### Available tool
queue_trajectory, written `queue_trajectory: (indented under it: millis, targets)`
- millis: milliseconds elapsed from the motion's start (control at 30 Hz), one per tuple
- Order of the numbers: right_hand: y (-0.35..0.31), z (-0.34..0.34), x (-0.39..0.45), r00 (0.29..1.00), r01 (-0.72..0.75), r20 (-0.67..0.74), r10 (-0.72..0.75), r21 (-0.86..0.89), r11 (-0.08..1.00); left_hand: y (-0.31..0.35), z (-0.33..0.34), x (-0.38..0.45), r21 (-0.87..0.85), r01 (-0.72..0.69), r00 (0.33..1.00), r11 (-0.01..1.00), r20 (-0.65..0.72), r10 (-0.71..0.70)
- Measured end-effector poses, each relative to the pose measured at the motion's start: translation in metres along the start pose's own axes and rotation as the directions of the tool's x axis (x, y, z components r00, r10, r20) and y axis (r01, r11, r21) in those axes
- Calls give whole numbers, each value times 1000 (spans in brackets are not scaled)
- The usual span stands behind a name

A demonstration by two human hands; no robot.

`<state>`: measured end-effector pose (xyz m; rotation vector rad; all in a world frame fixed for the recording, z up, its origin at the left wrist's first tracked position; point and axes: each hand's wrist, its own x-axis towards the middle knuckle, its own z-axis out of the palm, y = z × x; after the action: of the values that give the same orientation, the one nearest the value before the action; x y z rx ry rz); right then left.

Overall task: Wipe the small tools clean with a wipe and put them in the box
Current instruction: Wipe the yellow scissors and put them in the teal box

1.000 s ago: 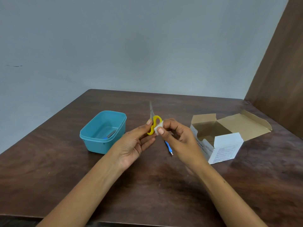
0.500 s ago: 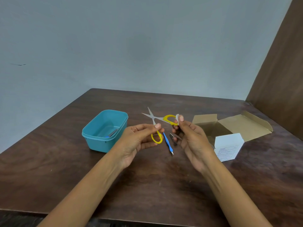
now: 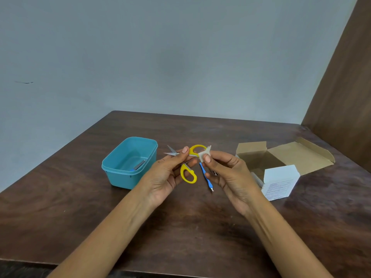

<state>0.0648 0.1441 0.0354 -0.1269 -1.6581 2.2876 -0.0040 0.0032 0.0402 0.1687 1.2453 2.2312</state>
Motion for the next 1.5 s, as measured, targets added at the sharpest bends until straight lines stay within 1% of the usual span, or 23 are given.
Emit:
queue_trajectory:
  millis: [67,233,400,500,633,733,867,933,1033,1133,1233,1300,1433,1500]
  targets:
    - [1,3,-2,998,54,-14,-54,-20,998,-1,1,0,-22,7,1000,1000,4,-7]
    - [6,10,-2,989,127,-78,-128,-20,992,-5,6,-2,-68,45,996,997,81,-40]
    - [3,7,-1,979,150,-129,-156,-58,987,-4,6,-2,-68,-8,997,998,75,14]
    - [3,4,0,983,128,-132,-132,-40,991,-2,5,-1,-70,-33,998,997,59,38]
    - [-1,1,1,997,8,-81,-3,59,998,1,2,-1,-91,-45,997,995,56,51]
    - [1,2,2,998,-47,-45,50,74,996,-1,2,-2,-13,-68,996,998,51,69]
    - [0,2,2,999,-3,-35,6,78,997,-4,3,-4,92,-106,994,990,48,102]
    - [-2,1,1,1000,19,-25,-17,81,997,-5,4,-4,96,-125,992,987,27,123]
    - [-6,1,1,1000,10,19,-12,104,994,-5,4,-4,77,-136,990,988,-11,137]
    - [-8,1,0,998,28,50,-32,94,995,-4,4,-5,77,-158,987,984,-21,160]
    - [-7,0,0,997,70,-21,-69,36,997,-4,4,-6,99,-188,982,977,-17,190]
    - [-6,-1,0,996,67,-61,-66,19,998,-5,4,-6,117,-216,976,969,-13,219]
    - [-7,-2,0,996,36,-82,-34,28,999,-5,3,-5,136,-264,963,955,-19,269]
    - [-8,-3,0,998,18,-63,-14,52,998,-5,3,-5,135,-276,959,952,-22,281]
